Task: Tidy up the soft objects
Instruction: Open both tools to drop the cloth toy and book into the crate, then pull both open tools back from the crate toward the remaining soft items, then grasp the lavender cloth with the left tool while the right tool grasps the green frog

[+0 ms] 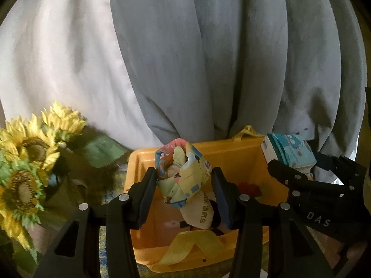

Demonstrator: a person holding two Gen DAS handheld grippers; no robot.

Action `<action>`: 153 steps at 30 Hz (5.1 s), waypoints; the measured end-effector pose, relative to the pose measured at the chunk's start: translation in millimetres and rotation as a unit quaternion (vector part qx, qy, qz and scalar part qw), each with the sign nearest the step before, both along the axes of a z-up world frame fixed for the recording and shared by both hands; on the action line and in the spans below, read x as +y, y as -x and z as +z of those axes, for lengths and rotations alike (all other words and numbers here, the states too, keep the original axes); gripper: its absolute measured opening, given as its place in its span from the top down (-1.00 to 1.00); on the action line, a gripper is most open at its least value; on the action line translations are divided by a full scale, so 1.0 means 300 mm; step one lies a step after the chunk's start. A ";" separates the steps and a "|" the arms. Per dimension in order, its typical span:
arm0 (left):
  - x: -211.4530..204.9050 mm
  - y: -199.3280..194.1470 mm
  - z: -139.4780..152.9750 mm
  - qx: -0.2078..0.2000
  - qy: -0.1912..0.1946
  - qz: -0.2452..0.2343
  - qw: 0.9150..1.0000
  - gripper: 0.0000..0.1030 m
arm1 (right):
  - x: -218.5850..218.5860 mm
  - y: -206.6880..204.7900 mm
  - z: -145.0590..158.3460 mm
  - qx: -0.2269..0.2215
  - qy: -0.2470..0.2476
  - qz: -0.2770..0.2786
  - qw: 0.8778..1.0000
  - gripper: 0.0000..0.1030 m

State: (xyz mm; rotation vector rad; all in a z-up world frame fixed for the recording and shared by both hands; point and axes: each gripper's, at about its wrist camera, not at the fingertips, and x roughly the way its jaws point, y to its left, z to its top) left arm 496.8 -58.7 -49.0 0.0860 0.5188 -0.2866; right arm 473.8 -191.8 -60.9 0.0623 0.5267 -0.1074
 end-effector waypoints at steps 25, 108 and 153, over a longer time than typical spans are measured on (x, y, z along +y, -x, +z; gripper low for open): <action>0.042 0.182 0.095 -0.030 0.015 0.011 0.999 -0.78 | -0.028 0.127 0.053 -0.013 -0.022 -0.034 0.999 -0.60; 0.087 0.327 -0.485 0.198 -0.005 -0.019 0.980 -0.13 | 0.076 0.369 -0.498 0.222 -0.064 -0.042 0.972 -0.59; 0.125 0.493 -0.155 0.061 0.028 -0.009 0.998 0.57 | 0.089 0.465 -0.196 0.083 -0.051 -0.017 0.995 -0.27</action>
